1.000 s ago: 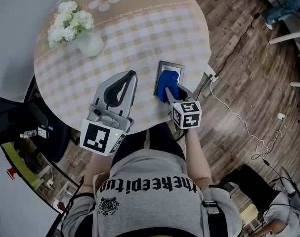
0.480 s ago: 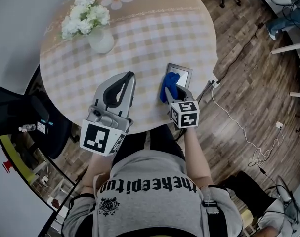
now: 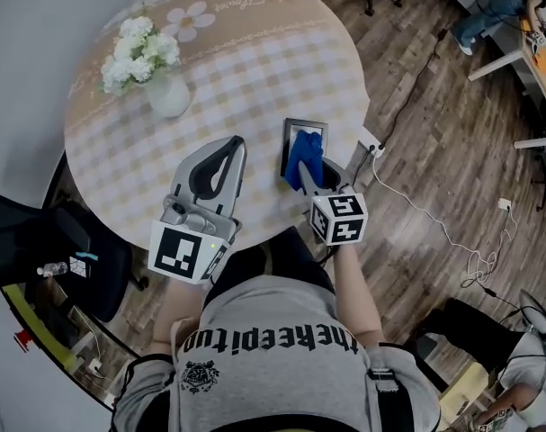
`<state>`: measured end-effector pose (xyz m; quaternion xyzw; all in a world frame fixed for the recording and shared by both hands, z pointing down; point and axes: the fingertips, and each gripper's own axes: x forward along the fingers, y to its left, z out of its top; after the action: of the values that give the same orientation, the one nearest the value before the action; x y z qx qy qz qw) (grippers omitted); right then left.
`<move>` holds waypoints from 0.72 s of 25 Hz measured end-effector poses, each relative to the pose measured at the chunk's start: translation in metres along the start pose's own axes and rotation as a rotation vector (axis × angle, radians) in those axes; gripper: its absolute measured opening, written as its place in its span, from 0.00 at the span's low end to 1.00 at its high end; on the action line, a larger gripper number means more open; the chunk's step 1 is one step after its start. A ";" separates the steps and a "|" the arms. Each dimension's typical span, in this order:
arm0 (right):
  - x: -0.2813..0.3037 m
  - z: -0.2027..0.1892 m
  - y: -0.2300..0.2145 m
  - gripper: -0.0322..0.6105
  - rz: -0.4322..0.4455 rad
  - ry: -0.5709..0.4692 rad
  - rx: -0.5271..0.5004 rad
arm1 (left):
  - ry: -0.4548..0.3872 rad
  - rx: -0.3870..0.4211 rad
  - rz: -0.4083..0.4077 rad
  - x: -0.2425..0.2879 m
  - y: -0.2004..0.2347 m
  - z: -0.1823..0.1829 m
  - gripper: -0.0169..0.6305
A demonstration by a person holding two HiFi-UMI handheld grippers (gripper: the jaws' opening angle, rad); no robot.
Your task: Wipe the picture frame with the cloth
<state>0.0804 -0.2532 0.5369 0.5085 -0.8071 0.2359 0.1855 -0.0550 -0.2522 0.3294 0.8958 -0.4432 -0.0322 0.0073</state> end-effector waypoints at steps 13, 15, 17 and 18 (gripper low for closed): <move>-0.086 0.061 0.007 0.23 -0.130 -0.237 -0.034 | -0.045 0.014 -0.154 -0.007 -0.039 0.014 0.05; -0.097 0.067 0.011 0.23 -0.142 -0.261 -0.042 | -0.049 0.014 -0.171 -0.011 -0.044 0.016 0.05; -0.107 0.072 0.019 0.23 -0.157 -0.283 -0.056 | -0.054 0.015 -0.187 -0.017 -0.046 0.018 0.05; -0.112 0.075 0.024 0.23 -0.165 -0.294 -0.064 | -0.058 0.015 -0.196 -0.021 -0.046 0.019 0.05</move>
<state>0.1005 -0.2044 0.4105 0.5957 -0.7882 0.1171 0.1005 -0.0323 -0.2070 0.3095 0.9335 -0.3539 -0.0555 -0.0156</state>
